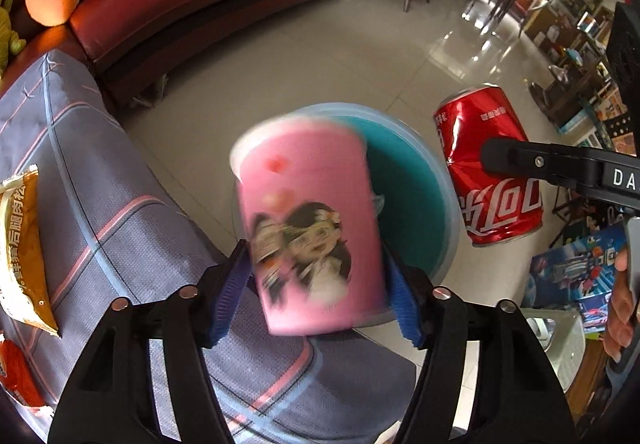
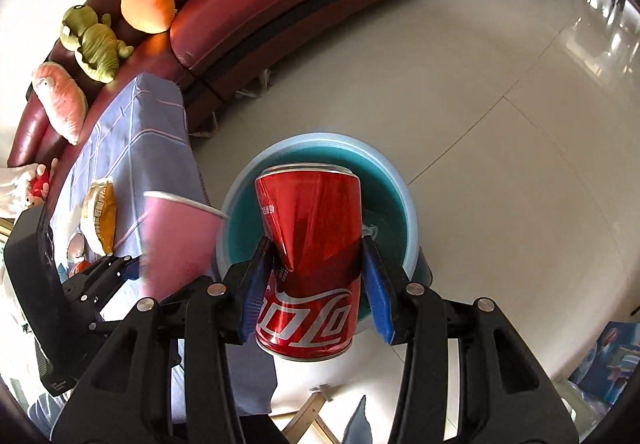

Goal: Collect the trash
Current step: 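Carry the cup and can over the bin and release both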

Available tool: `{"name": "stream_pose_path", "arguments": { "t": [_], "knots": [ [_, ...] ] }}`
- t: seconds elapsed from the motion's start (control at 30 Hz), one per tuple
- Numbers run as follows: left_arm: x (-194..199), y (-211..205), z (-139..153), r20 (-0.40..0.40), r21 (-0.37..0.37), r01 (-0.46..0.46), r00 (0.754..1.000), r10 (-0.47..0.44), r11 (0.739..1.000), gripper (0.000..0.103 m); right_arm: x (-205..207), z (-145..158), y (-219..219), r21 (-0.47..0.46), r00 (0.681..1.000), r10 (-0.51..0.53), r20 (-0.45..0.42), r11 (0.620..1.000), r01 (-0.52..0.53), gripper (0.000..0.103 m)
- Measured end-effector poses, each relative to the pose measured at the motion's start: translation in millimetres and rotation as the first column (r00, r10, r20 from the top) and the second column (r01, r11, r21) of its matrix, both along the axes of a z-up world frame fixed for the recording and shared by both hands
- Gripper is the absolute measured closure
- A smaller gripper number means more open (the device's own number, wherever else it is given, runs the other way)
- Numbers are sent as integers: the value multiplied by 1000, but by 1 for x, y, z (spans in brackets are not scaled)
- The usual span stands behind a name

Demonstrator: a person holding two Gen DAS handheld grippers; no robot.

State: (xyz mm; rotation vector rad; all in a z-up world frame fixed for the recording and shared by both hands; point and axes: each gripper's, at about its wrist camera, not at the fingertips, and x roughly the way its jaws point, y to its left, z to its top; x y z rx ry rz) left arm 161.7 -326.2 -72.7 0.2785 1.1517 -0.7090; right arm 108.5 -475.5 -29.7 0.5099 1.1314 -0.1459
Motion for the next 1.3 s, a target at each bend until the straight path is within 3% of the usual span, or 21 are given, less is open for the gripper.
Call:
{"name": "stream_pose_path", "arguments": {
  "t": [0.07, 0.73, 0.87, 1.1, 1.3],
  "knots": [
    [-1, 3, -1, 11, 4, -15, 1000, 15, 1000, 18, 2, -1, -1, 0, 1000, 1, -2, 1000, -1, 60],
    [-1, 45, 14, 20, -5, -75, 997, 75, 997, 12, 21, -1, 18, -9, 999, 47, -23, 999, -47, 60],
    [0, 49, 17, 20, -15, -81, 997, 81, 997, 11, 25, -3, 19, 5, 998, 46, -37, 999, -46, 32],
    [0, 60, 17, 11, -27, -109, 994, 110, 994, 8, 27, -7, 24, 4, 996, 35, -77, 999, -35, 18],
    [1, 79, 19, 7, -32, -136, 991, 136, 990, 8, 27, -6, 36, -8, 995, 44, -89, 999, -45, 18]
  ]
}}
